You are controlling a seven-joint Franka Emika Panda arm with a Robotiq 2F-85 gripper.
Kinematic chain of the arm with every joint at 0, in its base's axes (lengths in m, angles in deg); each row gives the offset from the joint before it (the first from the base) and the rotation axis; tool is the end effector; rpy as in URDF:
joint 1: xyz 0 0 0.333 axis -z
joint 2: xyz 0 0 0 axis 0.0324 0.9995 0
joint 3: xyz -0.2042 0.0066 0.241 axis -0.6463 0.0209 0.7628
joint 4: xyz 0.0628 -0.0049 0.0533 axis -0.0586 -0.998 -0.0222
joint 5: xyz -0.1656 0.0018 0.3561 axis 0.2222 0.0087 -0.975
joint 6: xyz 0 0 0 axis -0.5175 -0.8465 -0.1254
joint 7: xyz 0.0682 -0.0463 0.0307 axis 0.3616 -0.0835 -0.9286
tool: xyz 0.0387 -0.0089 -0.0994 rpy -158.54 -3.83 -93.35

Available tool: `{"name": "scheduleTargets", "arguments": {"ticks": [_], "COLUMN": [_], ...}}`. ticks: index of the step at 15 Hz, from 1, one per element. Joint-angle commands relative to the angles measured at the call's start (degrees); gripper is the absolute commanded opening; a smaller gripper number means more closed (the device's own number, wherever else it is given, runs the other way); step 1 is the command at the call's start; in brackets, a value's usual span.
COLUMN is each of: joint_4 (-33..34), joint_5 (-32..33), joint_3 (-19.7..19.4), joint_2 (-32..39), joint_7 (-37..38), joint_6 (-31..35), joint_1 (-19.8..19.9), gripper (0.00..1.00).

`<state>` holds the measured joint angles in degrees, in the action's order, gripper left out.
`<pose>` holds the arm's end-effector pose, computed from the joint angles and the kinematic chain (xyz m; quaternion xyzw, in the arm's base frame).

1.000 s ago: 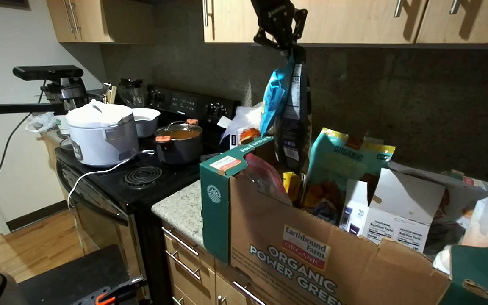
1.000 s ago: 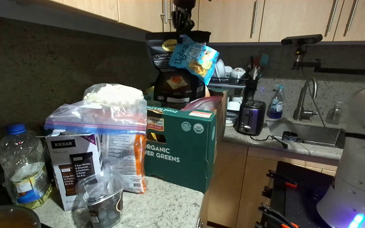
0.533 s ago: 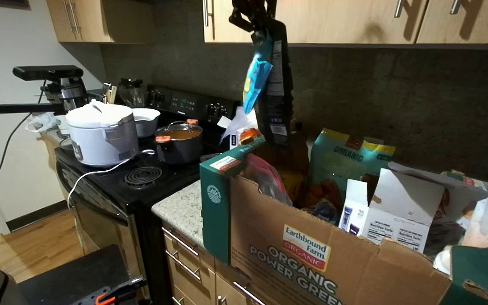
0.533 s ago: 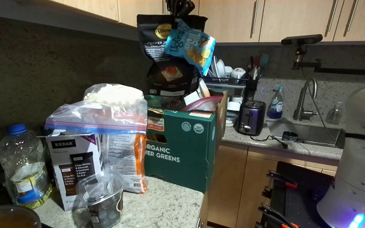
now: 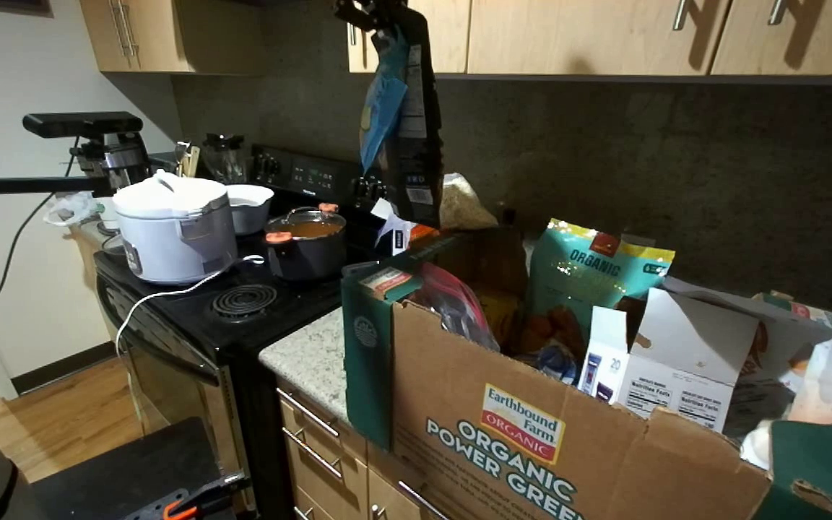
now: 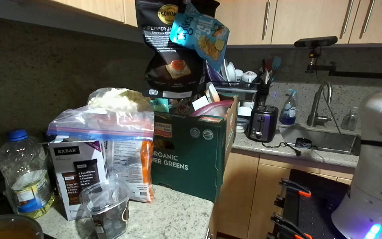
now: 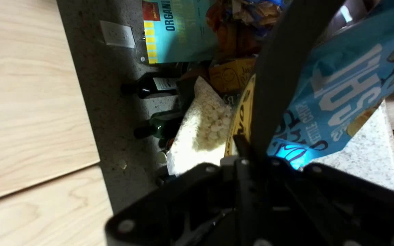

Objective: Take out two products out of the box and put them on the counter

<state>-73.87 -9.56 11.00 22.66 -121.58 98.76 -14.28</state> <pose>0.4513 0.1679 0.7261 0.7044 0.6513 0.1328 0.2490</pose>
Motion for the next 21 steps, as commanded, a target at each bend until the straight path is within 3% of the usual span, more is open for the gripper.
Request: {"name": "scheduleTargets", "arguments": {"ticks": [1,11,21], "joint_4": [-0.4,-2.2,0.0], "joint_5": [0.0,-1.4,-2.1], "joint_3": [0.4,0.2,7.7], "joint_2": [-0.5,-0.5,5.9], "joint_7": [0.0,0.9,3.6], "joint_6": [-0.2,-0.7,-1.4], "joint_1": [-0.2,-0.3,-5.1], "gripper": [0.03,0.01,0.01]}}
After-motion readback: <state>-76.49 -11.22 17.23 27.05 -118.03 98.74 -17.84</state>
